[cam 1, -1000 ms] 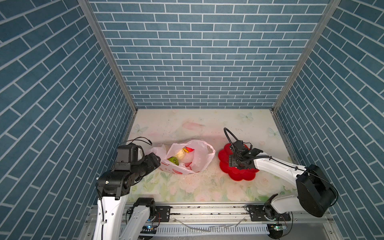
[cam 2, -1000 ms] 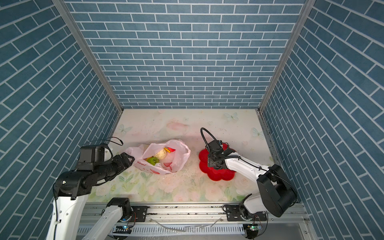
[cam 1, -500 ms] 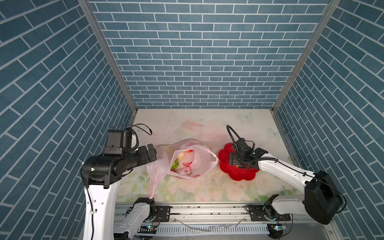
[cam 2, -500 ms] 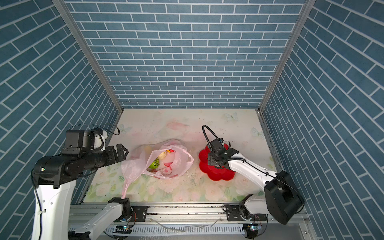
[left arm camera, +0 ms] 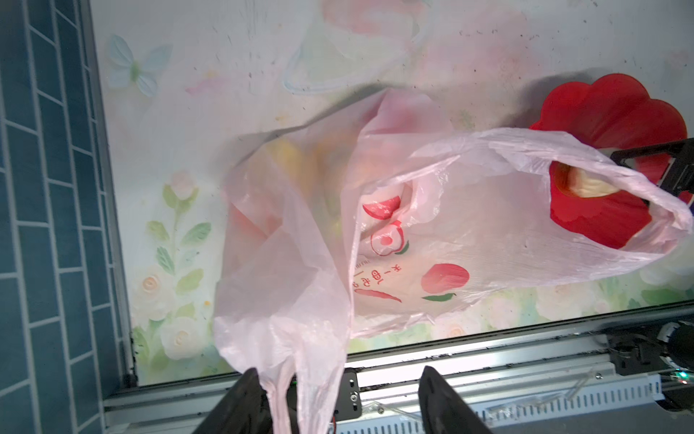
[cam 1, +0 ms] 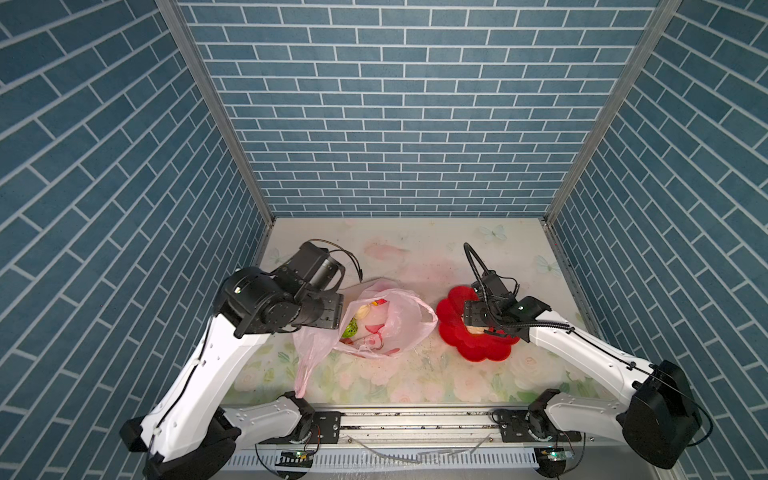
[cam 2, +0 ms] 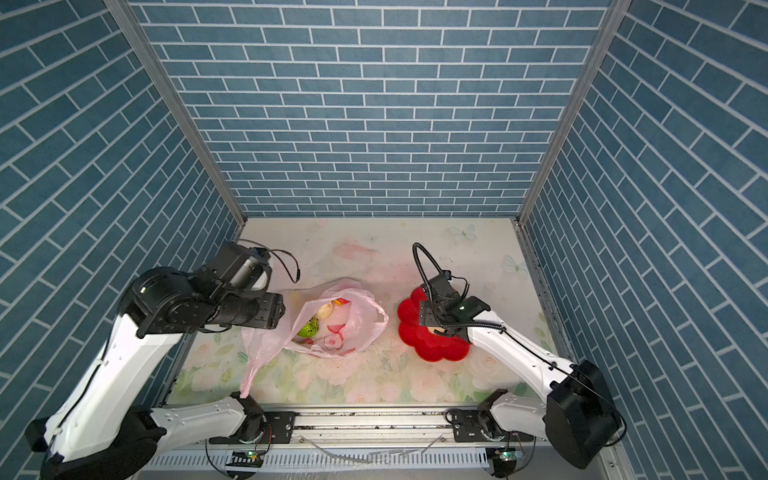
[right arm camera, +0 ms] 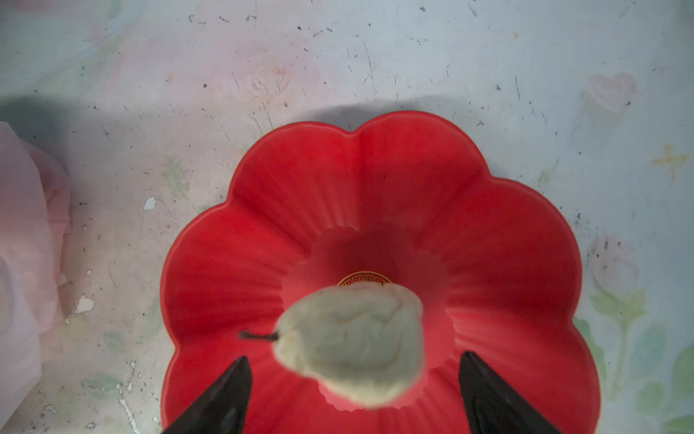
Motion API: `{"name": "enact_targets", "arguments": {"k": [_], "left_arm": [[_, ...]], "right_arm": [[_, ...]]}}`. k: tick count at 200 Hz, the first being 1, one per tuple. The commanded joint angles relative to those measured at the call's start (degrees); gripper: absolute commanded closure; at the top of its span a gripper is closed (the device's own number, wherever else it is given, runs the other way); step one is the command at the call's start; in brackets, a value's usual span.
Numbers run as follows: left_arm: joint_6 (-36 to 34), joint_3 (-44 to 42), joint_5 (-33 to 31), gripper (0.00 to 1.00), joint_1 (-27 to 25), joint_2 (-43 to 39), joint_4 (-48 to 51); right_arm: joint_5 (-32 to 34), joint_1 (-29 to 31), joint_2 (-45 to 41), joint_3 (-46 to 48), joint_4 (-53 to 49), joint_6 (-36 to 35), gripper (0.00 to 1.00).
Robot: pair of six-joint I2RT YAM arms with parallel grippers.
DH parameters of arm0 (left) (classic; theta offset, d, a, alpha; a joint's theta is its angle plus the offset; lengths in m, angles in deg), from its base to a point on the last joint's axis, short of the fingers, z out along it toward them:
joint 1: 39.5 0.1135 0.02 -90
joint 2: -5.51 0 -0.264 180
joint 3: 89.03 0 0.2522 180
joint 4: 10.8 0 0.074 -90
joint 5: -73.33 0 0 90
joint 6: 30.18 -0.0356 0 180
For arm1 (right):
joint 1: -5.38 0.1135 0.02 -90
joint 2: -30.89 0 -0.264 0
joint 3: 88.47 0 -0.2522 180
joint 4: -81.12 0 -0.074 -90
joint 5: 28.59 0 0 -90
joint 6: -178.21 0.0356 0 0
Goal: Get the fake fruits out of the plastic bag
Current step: 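Lower the cream pear onto the red plate while the left lifts the bag rim, then move the right gripper back into the bag mouth toward the green fruit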
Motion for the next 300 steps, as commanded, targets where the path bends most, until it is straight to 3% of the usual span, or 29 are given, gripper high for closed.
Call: {"name": "enact_targets", "arguments": {"k": [1,32,141,251,300], "left_arm": [[6.8,-3.9,-2.0,0.33,-4.6,0.9,10.5],[11.3,-9.3,-3.6,0.35,-7.9,1.5,10.5],[21.7,-22.4,-8.1,0.45,-9.2,-5.0,10.4],[19.5,-27.9,-8.8,0.63,-9.0,-3.6,-2.2],[18.0,-30.1,-7.1,0.57,-8.1,-3.9,-7.2]], "right_arm": [[0.4,-0.4,-1.6,-2.5,-1.8,-1.5,0.14],[0.2,-0.5,-2.9,-1.4,-1.3,-1.0,0.14],[-2.4,-0.5,-0.9,-2.2,0.1,-1.9,0.14],[-1.5,1.2,-5.1,-8.8,-3.6,-6.2,0.16],[0.8,5.5,-3.8,-14.3,-5.1,-7.7,0.17]]}}
